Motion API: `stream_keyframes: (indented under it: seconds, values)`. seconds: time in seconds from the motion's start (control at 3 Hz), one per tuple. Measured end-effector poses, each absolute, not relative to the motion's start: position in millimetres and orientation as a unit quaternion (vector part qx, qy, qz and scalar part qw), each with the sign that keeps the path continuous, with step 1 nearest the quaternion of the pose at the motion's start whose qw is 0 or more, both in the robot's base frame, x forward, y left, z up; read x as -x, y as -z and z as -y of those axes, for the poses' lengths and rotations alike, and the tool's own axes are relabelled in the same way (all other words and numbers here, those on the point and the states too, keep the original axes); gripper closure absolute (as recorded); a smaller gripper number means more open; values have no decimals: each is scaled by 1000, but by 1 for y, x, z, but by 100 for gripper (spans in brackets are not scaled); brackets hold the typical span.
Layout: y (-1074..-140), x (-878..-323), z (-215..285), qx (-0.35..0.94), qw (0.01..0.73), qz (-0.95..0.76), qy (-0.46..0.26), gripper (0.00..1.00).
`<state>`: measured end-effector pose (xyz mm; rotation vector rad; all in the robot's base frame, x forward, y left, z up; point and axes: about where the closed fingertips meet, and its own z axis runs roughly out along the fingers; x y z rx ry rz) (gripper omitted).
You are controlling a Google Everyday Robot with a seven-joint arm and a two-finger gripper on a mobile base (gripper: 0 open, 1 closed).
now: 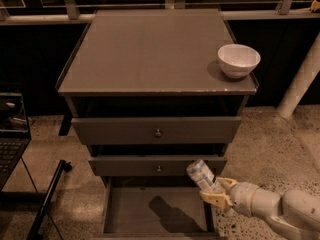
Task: Place blue plastic bottle into bottom drawer
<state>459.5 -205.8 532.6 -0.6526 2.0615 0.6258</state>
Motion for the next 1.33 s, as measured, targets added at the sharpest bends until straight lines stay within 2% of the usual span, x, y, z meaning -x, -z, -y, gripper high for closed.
stream_keyframes:
  seconds: [0.67,1.33]
  values:
    - [-419,-465,168,260,331,-844,-333,100]
    - [-356,-473,113,313,238,-833,-388,100]
